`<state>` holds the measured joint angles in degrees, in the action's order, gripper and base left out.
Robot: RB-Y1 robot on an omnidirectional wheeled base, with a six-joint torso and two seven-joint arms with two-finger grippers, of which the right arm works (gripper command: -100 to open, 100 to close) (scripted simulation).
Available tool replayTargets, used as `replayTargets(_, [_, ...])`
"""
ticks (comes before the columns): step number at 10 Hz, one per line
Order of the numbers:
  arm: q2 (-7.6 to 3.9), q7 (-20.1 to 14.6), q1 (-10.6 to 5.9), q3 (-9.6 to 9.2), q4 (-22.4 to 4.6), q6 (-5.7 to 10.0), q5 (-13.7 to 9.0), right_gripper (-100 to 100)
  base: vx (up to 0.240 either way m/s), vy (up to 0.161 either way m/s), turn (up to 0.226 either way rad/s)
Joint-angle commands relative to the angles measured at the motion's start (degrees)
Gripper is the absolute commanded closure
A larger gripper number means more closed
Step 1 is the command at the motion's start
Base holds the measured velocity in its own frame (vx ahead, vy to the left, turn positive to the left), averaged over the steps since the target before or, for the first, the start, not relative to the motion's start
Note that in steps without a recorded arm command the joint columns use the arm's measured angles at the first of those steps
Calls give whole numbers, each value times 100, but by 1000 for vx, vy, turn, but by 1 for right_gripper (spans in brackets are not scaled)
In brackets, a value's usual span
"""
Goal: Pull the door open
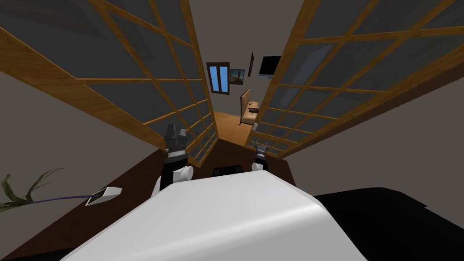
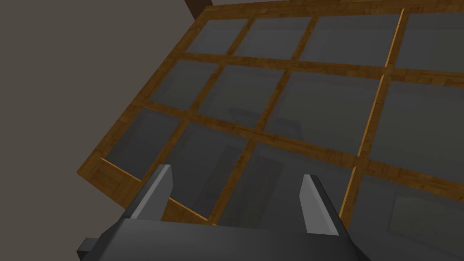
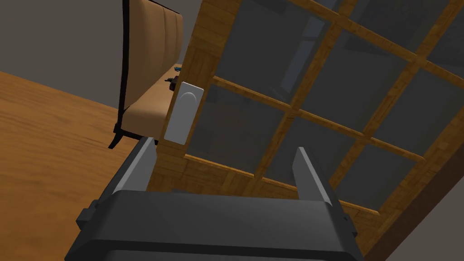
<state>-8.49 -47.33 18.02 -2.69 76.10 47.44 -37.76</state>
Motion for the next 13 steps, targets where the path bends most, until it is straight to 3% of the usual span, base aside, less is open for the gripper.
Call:
replayTargets(1, [-38,-188,-38,15,-178,41,-188,-100,136,-69,214])
replayTargets(5, [-73,-501,-123,14,-568,171,-499,-100,98,-60,121])
replayTargets(10, [-127,-1052,-274,13,-1255,399,-1045,-100,108,-66,185])
replayTargets(13, [-141,-1213,-318,13,-1455,465,-1204,-100,91,-88,116])
